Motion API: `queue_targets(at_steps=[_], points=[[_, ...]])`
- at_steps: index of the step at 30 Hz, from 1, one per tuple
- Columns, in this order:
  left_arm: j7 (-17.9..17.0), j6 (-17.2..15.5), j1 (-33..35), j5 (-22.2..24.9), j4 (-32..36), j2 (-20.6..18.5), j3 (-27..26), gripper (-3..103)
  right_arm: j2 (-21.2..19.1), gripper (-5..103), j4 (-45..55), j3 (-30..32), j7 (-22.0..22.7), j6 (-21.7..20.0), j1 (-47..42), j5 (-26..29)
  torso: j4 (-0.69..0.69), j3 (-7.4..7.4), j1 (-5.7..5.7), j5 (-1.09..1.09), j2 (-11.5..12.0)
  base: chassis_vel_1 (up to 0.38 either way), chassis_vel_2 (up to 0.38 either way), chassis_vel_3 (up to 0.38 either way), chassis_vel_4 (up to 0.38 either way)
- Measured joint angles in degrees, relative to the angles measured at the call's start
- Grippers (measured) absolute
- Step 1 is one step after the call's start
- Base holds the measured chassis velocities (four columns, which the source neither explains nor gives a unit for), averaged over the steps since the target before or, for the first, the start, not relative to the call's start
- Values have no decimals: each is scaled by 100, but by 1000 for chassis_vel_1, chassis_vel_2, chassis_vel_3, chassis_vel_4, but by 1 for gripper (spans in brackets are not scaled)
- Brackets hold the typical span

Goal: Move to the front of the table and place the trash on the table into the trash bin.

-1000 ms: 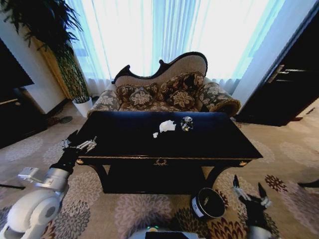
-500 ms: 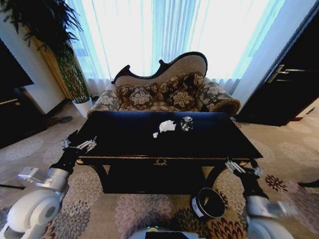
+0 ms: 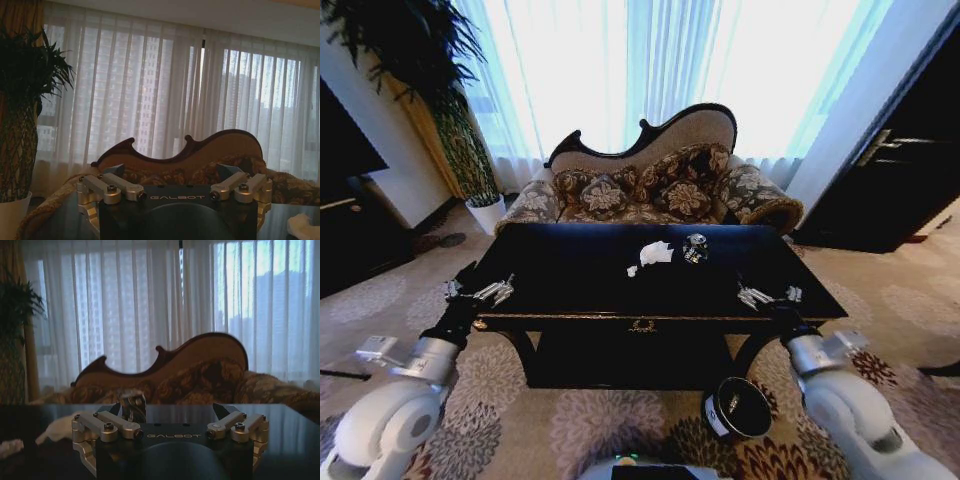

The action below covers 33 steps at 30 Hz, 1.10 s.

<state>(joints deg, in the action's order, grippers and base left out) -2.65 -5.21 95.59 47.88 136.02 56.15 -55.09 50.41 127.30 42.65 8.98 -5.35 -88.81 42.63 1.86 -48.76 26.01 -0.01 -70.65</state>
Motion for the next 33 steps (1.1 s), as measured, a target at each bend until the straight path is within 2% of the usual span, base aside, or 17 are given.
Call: queue_targets(at_steps=[10, 15, 24, 33], points=[[1, 0, 0, 0, 0, 0, 1, 100, -580, 100, -887, -949, 164, -231, 1056, 297, 0, 0, 0, 0, 1, 0, 0, 0, 0], [-1, 0, 0, 0, 0, 0, 0, 100, -901, 100, -1428, -1615, 286, -352, 1946, 497, -1, 0, 0, 0, 0, 0, 0, 0, 0], [-1, 0, 0, 0, 0, 0, 0, 100, -1092, 100, -1772, -2206, 335, -448, 2721, 639, 0, 0, 0, 0, 1, 0, 0, 0, 0], [-1, 0, 0, 0, 0, 0, 0, 100, -1074, 100, -2028, -2736, 396, -493, 3206, 663, 0, 0, 1, 0, 0, 0, 0, 0, 0]])
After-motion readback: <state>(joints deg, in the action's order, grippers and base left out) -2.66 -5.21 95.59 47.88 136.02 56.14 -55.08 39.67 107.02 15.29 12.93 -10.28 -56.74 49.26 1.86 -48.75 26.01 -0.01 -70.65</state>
